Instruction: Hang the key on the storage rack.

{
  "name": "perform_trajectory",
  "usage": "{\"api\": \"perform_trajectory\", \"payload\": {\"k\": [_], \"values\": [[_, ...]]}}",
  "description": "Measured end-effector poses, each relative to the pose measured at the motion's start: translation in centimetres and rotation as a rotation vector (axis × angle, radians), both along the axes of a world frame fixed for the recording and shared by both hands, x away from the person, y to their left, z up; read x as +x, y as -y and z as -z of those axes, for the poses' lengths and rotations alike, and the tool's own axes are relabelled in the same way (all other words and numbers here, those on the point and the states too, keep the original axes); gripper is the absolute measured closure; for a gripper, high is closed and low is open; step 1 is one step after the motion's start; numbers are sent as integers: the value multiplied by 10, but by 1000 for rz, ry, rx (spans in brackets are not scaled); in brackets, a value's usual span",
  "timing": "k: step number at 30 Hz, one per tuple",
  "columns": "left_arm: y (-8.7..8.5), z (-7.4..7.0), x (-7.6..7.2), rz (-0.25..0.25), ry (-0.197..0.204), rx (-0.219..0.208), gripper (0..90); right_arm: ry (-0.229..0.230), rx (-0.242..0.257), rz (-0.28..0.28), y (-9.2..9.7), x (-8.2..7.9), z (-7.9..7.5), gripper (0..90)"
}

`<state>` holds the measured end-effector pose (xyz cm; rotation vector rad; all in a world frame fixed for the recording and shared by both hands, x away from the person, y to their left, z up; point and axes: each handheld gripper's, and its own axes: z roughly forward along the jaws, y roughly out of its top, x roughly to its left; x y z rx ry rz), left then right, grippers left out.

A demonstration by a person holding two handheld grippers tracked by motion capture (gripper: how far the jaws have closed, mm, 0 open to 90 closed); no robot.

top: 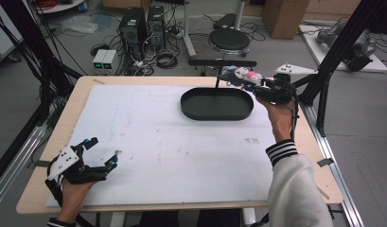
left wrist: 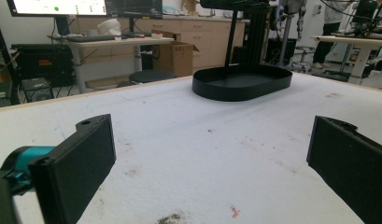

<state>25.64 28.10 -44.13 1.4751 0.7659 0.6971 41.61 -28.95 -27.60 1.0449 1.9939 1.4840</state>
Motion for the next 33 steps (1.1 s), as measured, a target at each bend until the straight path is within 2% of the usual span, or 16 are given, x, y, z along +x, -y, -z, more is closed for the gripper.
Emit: {"api": "perform_trajectory", "payload": {"k": [8, 10, 16, 26, 33], "values": [[-3, 9, -4, -24, 6, -6, 17, 21, 2, 46, 0, 7, 0, 559], [-3, 10, -5, -30, 16, -20, 17, 33, 2, 61, -1, 9, 0, 559], [-3, 10, -6, -40, 23, -5, 17, 43, 0, 100, -3, 16, -4, 559], [-2, 11, -6, -48, 28, -2, 18, 43, 8, 141, -2, 27, -5, 560], [-3, 11, -6, -34, 25, -4, 17, 31, 34, 146, -3, 33, -1, 559]]}}
